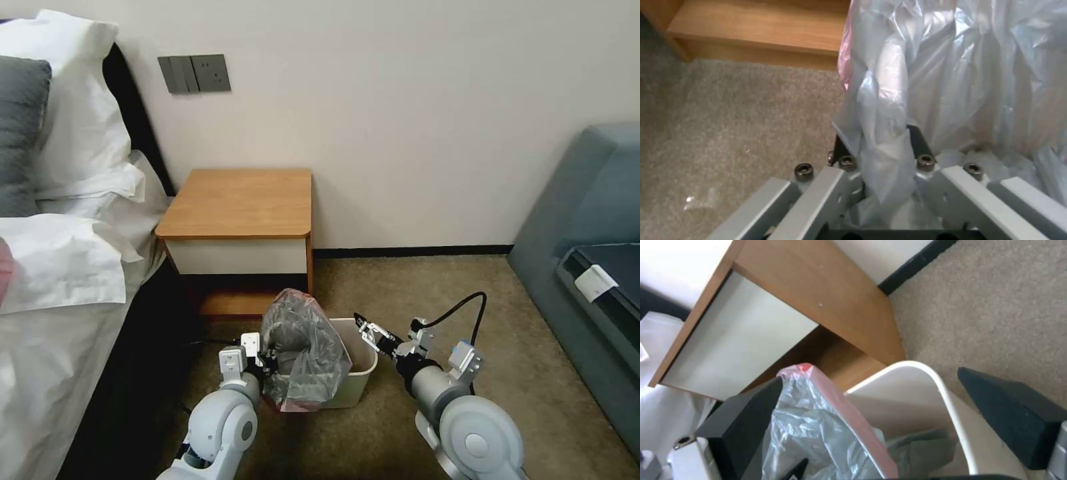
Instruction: Pick up the garbage bag from the table and place it over the trash can.
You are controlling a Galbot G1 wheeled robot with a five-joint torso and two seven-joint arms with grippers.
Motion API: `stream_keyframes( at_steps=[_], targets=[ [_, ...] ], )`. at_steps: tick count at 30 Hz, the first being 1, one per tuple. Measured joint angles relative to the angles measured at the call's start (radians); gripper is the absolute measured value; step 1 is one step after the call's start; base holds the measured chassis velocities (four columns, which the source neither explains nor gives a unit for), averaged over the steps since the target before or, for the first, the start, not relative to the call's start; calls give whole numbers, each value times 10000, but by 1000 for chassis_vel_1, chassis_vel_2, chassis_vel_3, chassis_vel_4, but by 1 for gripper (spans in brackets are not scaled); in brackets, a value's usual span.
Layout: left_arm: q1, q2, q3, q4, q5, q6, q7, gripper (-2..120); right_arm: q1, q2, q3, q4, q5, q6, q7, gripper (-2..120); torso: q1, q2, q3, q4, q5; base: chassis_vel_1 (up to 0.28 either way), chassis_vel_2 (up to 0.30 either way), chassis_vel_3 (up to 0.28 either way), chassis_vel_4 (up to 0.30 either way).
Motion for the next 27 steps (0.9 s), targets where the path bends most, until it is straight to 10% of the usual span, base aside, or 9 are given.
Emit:
stream_keyframes(
  at_steps=[11,18,27],
  targets=[
    [1308,135,-9,-216,373,-3442,398,5,455,-738,-187,1267,-218,-32,-282,100,1,-1,2,1,-5,0,0,0,0],
    [1801,172,-280,-98,1197,-6379,1295,5,971,-2174,-1018,1342,-1914,-745,-2761,100,2,0,1,-2,-2,0,0,0,0],
    [1734,21,-294,185,1917,-7419,1792,5,2697,-2245,-2650,-141,-2408,-838,-2823,95,1,-1,2,1,0,0,0,0,0]
  ],
)
